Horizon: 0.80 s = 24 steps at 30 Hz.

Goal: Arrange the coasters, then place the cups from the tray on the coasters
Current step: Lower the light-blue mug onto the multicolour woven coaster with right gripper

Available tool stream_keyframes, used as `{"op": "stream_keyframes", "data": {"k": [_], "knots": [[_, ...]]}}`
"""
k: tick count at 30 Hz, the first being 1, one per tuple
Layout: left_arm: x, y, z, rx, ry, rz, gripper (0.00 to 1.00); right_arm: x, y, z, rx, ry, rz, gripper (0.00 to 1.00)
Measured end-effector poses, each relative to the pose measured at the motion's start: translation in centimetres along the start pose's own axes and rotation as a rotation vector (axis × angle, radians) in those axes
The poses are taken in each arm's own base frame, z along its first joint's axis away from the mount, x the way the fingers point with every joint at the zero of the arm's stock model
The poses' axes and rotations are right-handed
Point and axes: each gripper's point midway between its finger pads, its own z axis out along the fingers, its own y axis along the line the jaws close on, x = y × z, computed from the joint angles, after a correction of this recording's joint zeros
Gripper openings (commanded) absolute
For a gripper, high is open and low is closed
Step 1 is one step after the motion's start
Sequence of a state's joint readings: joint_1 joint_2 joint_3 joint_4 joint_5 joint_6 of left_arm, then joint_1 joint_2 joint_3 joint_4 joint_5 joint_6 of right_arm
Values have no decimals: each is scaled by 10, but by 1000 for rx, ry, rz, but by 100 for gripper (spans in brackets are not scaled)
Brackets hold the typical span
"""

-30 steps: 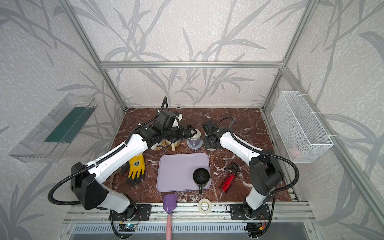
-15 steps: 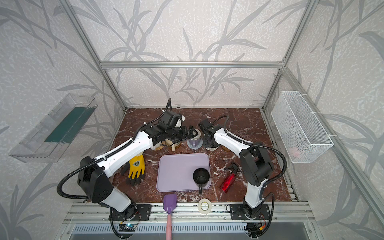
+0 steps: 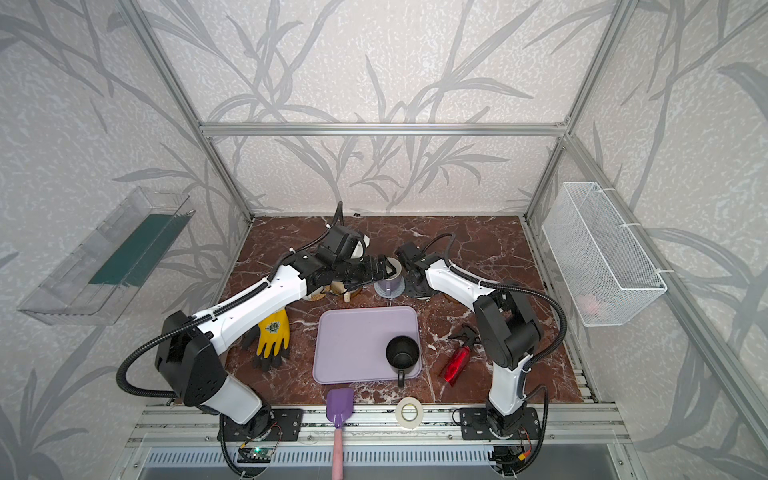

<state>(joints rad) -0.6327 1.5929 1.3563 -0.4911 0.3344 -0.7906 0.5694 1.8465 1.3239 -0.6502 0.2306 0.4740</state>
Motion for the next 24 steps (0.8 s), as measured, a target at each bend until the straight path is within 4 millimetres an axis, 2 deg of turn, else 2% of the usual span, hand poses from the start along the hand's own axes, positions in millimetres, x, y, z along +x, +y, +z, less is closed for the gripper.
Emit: {"op": "stream_keyframes", "data": {"k": [17,24], "knots": [[3,4,3,-5,4,-8,99,5,-7,-1,26,0,22,0],[3,4,1,-3,1,-7,99,6,-7,-2,22,2,22,13]]}}
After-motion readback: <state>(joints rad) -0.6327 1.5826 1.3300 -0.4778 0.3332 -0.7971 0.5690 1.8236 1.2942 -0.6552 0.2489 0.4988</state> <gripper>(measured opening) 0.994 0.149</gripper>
